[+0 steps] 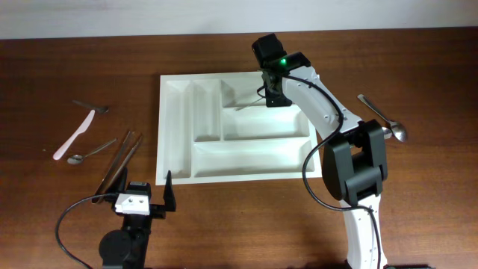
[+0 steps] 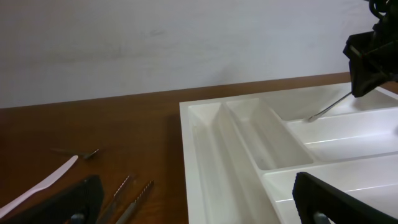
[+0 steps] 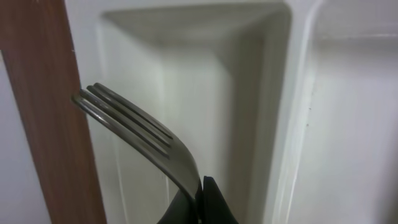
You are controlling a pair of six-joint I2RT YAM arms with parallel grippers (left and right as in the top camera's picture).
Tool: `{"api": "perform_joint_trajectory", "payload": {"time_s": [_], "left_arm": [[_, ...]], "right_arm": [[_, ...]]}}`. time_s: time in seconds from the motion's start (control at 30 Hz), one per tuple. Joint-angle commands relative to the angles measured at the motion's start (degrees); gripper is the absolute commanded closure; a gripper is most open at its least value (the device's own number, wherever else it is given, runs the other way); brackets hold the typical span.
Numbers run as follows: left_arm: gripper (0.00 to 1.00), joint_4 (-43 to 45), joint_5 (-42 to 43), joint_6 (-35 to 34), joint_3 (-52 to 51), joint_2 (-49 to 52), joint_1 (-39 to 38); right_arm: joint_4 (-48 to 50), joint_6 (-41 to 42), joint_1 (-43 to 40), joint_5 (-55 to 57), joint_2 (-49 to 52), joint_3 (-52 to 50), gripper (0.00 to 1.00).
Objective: Pack container
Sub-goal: 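Carry the fork with the right gripper into the tray's top-right compartment, then release the fork and move the right gripper back to the spoons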
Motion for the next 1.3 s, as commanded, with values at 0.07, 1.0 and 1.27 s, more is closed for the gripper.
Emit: {"api": "perform_joint_trajectory", "payload": {"time_s": [0.07,1.0,1.27], "left_arm": [[0.01,0.15,0.42,1.09,-0.46,-0.33,0.35],[0.01,0.15,0.42,1.09,-0.46,-0.33,0.35],[0.01,0.15,0.44,1.09,-0.46,-0.33,0.35]], "right_arm": [[5.57,-5.11,-0.48,3.52,0.02,-0.15,0.41],[-25.57,-87.62,-19.67,-11.72,-5.07,15.28,0.05],[-28.2,-85.83,-30.12,-11.39,-4.96,8.28,0.08]]}}
